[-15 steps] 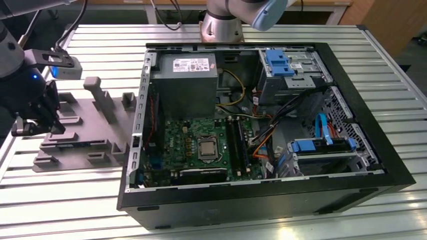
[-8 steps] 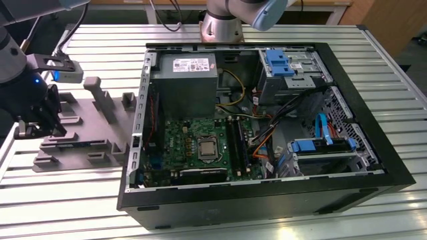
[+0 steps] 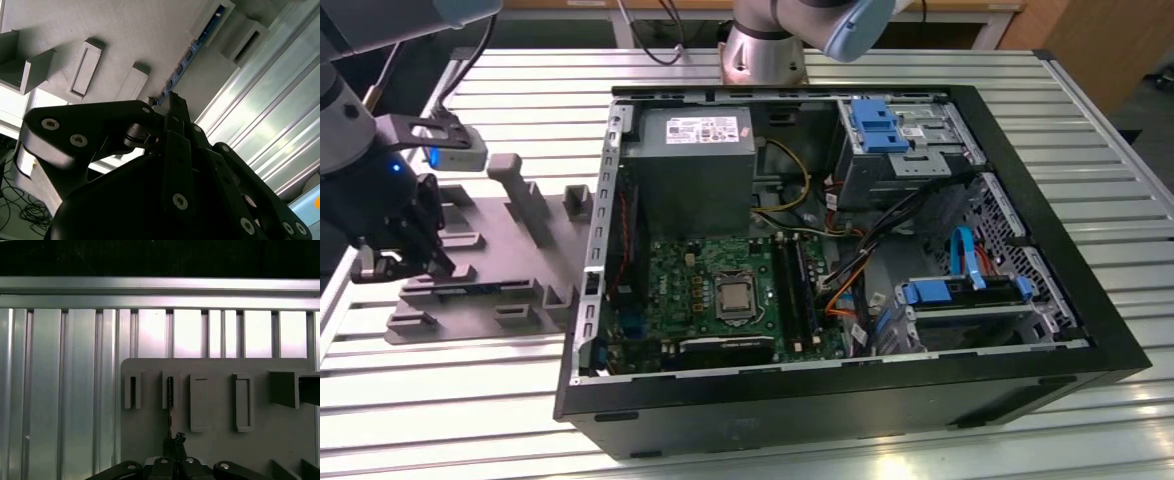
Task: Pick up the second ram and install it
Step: 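Pick up the second ram and move it above second insertion slot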
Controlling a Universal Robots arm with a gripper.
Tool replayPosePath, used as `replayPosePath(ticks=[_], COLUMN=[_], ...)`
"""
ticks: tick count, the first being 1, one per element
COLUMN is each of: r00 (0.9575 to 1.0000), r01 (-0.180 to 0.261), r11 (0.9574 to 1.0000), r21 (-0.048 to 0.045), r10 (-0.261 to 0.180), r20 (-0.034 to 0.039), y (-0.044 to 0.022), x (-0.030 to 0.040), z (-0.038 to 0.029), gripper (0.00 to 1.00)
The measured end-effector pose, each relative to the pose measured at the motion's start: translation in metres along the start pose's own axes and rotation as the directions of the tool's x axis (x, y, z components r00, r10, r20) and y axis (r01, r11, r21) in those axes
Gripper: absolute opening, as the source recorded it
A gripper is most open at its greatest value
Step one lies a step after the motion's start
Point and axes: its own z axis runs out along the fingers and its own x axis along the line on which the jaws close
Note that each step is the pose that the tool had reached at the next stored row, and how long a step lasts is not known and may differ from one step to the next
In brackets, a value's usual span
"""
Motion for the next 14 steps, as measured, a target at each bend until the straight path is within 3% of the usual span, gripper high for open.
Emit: replayPosePath(ticks=[14], r00=[1.0], r01=[0.0], r11=[0.9999], r21=[0.0145], r10=[0.0], r20=[-0.0001], y=[0.0033], x=[0.0001], z=[0.0091], gripper=[0.11])
